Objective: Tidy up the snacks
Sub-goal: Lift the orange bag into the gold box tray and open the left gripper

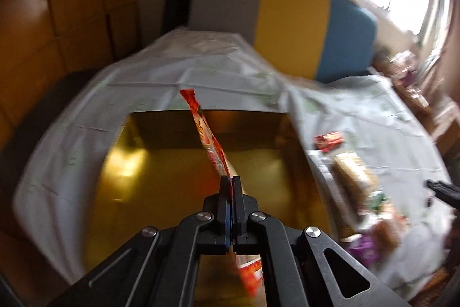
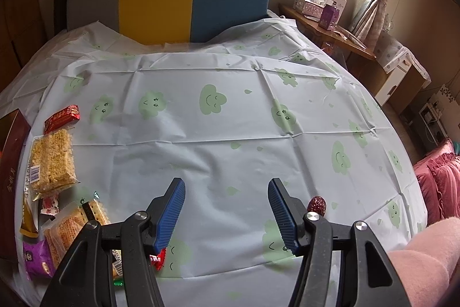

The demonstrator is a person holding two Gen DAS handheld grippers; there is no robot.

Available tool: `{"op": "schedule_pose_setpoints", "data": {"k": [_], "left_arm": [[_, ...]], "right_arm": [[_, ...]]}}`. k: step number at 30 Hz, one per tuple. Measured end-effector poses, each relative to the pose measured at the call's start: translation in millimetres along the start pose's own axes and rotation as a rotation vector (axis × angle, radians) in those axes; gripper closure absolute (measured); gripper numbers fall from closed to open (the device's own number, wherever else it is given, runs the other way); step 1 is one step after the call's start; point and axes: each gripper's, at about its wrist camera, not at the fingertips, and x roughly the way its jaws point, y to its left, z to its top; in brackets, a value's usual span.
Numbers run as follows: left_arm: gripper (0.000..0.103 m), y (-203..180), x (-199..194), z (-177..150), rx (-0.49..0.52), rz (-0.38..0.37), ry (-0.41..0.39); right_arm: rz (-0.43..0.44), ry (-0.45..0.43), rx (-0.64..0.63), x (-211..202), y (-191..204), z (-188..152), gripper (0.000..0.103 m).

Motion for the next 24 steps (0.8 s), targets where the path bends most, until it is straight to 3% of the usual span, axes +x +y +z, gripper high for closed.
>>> {"op": "schedule_pose_setpoints", "data": {"k": [11,17,22,24], "left_arm": [[0.099,46.8,13.5,-4.2,-0.135,0.093,0.037],[0.087,60.8,7.9,-10.1,-0.209,0.128,0.029],[0.070,53.8,-7.0,-15.8,-0.204,0.174,-0.049],[0.069,45.4,-11.6,-17.6,-0.194,0.137,-0.061]], "right_arm": [[-0.009,0.000,-0.022,0.1,5.0,-1.1,0.042],[-0.010,0.003,-0.021,0.5,6.1,-1.3,0.042],[-0.001,0.000,-0.035,-0.1,10.1,-2.3,0.042],[0.002,0.002,-0.044,0.3,13.0,-3.1,0.042]]}}
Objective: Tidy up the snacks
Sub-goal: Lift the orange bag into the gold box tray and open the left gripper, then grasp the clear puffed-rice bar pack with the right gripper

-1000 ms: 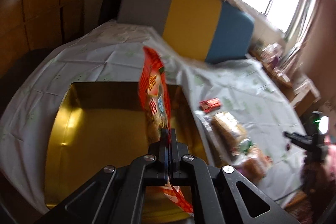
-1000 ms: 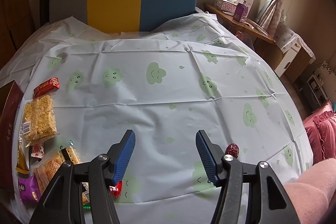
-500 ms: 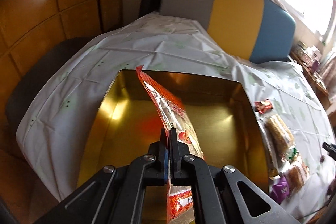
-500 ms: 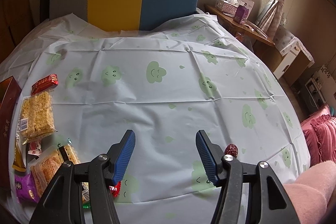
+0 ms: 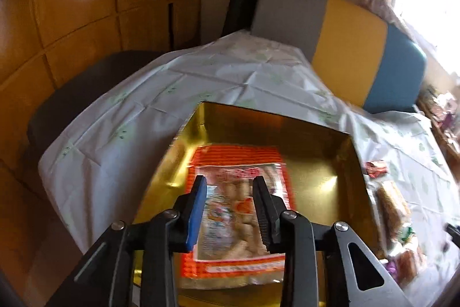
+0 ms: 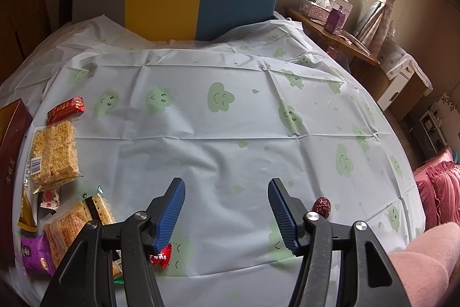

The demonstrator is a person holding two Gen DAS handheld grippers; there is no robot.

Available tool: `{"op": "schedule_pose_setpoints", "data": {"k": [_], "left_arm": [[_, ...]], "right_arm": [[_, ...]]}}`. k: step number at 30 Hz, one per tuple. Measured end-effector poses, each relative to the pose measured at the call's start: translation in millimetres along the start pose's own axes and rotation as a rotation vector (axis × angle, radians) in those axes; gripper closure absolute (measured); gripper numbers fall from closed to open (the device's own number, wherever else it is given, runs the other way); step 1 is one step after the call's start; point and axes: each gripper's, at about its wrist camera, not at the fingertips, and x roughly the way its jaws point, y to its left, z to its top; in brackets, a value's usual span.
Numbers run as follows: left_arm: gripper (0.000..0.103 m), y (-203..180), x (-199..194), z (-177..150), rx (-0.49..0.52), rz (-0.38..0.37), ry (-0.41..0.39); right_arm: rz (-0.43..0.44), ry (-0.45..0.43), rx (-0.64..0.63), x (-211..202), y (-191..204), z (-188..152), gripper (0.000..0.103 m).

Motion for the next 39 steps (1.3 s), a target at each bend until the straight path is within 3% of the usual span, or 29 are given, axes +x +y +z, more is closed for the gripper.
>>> {"op": "schedule_pose_setpoints", "data": {"k": [6,11,16,22,26,31,39], "left_arm": [[0.069,-49.2,-15.2,-28.3,0.140,-0.111,0.009],[0.069,-92.2,-24.9,-57.6,0.256,-0.252,0.049],[0.069,-127.7,-35.4,-89.1,0.378,-0.382,0.083],[0.069,-160.4,-45.7,-116.0,0.518,-0.513,0.111],[0.069,-172.3,-42.7,-132.8,0.545,-0.555,0.156],[0.069,-169.3,-38.6,-147.8,0.562,-0.575,0.190],[0.069,-165.4,-25.9,-156.5,0.541,-0.594,0.236]], "right_arm": [[0.037,0.003,-0.031,1.0,10.4,-1.6,0.042],[0.089,0.028,-0.068,4.5,20.6,-5.3,0.042],[0.234,0.061,-0.086,2.7,32.4,-9.1,0.042],[0.341,0.090,-0.127,-2.0,55.2,-14.9,0.042],[0.430,0.116,-0.142,-5.9,72.3,-12.6,0.042],[0.508,0.130,-0.186,-3.7,108.6,2.7,0.031],[0.495,0.151,-0.277,19.6,159.2,30.2,0.028]]}}
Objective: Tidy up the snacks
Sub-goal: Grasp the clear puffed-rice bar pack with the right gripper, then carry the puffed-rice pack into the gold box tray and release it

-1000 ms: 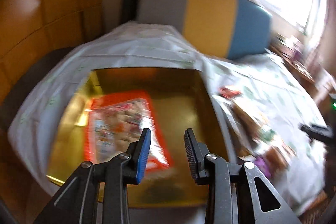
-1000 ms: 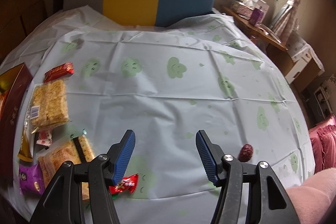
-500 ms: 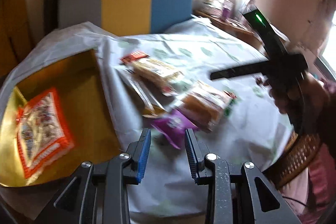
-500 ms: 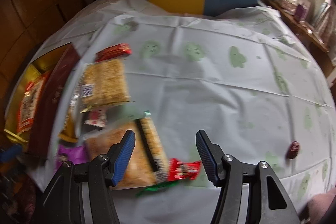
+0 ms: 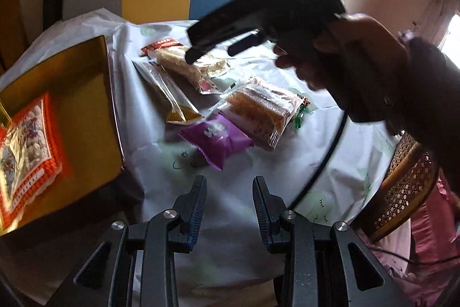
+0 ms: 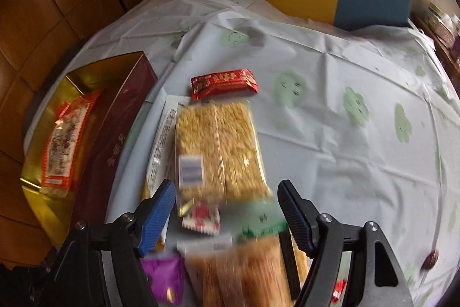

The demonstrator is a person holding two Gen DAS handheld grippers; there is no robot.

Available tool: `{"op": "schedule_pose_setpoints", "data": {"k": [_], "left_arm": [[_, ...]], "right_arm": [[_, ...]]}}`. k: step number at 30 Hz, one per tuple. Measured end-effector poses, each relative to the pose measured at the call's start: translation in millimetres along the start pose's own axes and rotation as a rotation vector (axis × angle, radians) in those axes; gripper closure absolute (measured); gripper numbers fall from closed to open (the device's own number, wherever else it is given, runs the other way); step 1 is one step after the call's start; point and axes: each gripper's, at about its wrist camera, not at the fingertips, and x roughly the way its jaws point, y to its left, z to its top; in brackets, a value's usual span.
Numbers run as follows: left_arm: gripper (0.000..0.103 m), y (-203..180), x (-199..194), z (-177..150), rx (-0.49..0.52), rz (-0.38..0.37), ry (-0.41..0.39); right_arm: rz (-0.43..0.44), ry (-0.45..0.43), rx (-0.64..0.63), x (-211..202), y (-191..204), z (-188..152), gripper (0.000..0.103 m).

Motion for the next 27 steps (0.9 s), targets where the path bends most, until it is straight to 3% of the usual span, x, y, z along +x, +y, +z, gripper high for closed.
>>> {"op": "schedule_pose_setpoints", "data": {"k": [5,9,27], "left_arm": [[0.069,5.5,5.4,-4.3,-0.022,-0.017,0.013],[0.069,9.2,6.9,-7.2,-0.038,-0.025,0.020],[0.068,16.0,17.1,-10.9,-0.075,-0.030,0.051]], "right_arm": [[-0.038,0.058,-0.067,23.2,10.3,18.7,0.022],[-0.059,0.091,-0.095,38.5,12.0,22.3,0.028],[0.004,0.032,0.037,8.6,1.5,-8.2,0.029]]}}
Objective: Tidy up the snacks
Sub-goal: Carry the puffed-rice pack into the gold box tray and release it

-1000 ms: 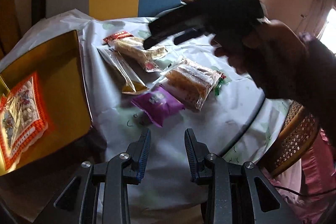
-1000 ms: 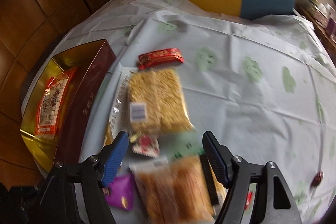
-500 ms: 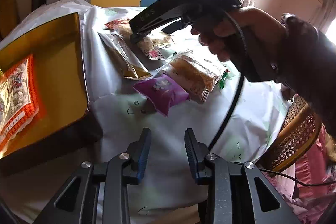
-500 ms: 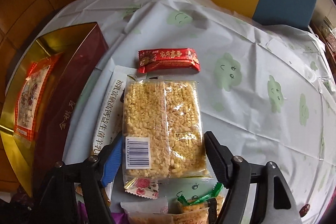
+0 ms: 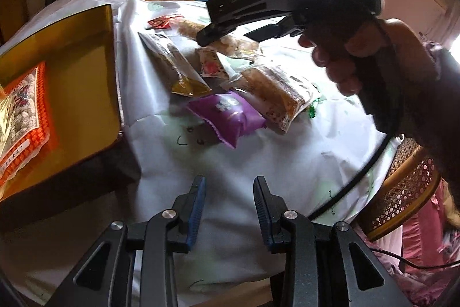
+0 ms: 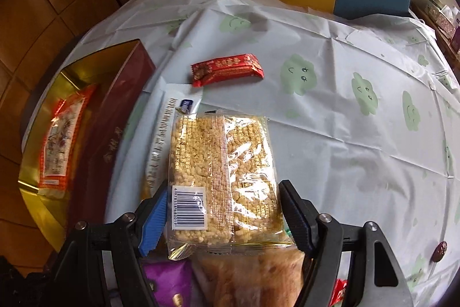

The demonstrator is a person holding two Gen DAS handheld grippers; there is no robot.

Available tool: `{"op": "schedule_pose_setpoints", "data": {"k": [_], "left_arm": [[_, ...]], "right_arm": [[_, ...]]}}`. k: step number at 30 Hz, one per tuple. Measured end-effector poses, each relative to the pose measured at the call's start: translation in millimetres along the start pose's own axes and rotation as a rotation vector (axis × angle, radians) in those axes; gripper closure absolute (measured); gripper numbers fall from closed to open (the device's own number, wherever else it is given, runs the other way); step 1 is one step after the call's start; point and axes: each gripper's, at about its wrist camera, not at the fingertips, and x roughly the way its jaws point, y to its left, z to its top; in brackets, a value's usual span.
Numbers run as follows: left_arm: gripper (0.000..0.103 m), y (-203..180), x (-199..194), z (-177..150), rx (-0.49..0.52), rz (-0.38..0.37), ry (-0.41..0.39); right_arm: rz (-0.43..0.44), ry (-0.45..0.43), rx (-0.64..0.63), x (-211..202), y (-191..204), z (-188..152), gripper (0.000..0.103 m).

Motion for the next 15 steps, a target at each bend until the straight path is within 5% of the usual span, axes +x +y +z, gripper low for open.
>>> {"op": "schedule_pose_setpoints", "data": {"k": [15], "left_arm": [[0.068,2.7,-4.3,-7.2,0.001,0.008,-0.016]], "right_arm": [[0.202,-0.017,-0.064,-35.3,65.4,5.4,0.029]]}}
